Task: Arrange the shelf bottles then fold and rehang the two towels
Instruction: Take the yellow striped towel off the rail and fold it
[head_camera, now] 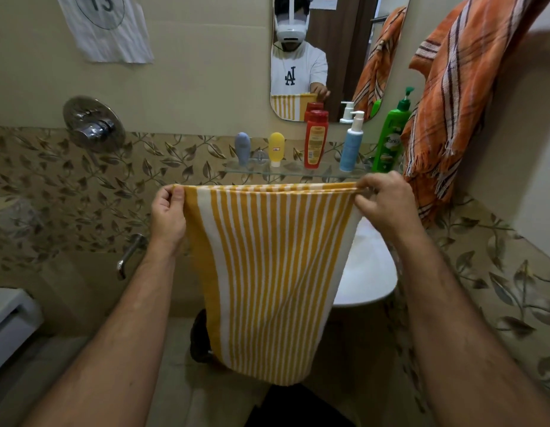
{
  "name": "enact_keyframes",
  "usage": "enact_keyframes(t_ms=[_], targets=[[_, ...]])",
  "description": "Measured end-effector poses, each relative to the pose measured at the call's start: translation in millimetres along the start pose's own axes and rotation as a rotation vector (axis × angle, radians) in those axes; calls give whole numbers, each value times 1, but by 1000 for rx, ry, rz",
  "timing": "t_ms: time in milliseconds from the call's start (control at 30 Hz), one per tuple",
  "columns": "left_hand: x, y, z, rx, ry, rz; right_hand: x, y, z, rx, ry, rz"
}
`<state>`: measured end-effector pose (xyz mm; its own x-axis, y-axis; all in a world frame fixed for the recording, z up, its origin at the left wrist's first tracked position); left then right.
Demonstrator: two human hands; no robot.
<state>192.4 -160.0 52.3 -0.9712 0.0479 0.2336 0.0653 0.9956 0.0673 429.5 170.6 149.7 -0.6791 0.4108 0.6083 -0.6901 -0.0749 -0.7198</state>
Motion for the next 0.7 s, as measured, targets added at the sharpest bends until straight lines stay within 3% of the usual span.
enact_keyframes(t_ms=[133, 267, 400, 567, 700], targets=[[10, 7, -21, -17, 18, 0, 21, 2, 7, 8, 29, 88], [14, 12, -35, -28, 44, -8, 24, -25, 4, 42, 26, -43], [11, 29, -54, -63, 86, 64, 22, -34, -22, 187, 175, -73], [10, 45, -82, -36, 175, 113, 9, -13, -52, 539, 424, 79], [16, 40, -82, -36, 174, 111, 5, -11, -47, 709, 374, 238]])
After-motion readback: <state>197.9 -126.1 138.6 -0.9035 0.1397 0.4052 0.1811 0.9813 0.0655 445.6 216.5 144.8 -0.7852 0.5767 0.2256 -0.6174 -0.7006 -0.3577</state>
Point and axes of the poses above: each hand's wrist, its own x-axis towards the middle knuckle, its own y-axis out of the palm, z = x × y, the point moved 10 cm from there along x, towards the middle knuckle, and after that the axes turned 1 degree about x, right-handed, at the moved point
